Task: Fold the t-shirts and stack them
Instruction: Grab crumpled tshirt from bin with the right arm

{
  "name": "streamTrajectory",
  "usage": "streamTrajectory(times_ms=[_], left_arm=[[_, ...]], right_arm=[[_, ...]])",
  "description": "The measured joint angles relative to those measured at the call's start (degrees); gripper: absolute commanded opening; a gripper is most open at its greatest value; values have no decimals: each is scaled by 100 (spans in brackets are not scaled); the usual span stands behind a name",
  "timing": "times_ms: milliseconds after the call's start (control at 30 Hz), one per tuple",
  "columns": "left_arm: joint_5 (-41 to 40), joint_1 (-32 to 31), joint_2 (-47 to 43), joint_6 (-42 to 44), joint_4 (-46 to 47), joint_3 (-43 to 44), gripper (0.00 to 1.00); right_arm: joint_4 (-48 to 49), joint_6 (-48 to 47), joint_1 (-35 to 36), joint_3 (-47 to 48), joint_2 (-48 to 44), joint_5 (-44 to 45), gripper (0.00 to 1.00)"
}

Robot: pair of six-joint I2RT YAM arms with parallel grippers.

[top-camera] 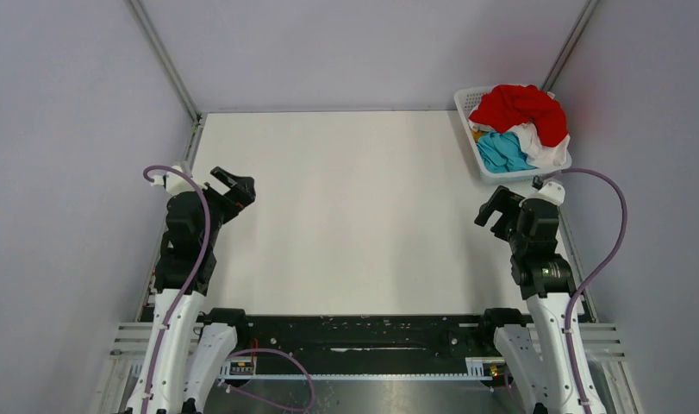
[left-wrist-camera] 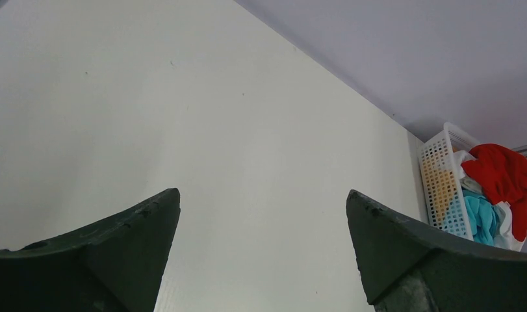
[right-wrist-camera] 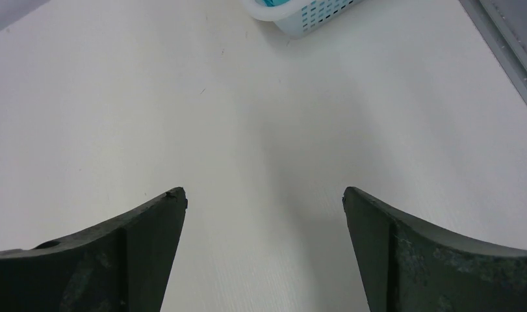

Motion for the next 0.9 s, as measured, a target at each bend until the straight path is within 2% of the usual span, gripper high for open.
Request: streamTrajectory(times_ms=[233,367,667,900], left_arm=[[127,0,4,-4,85,-37,99],[264,0,79,-22,177,-63,99],[4,0,122,-15,140,-63,99],[-260,0,190,-13,120,-63,99]], right_arm=[[146,-28,0,520,796,15,100],[588,-332,0,1231,1867,-74,100],[1095,-1058,-251,4291,5283,275,100],[1049,-1379,-560,6660,7525,713,99]])
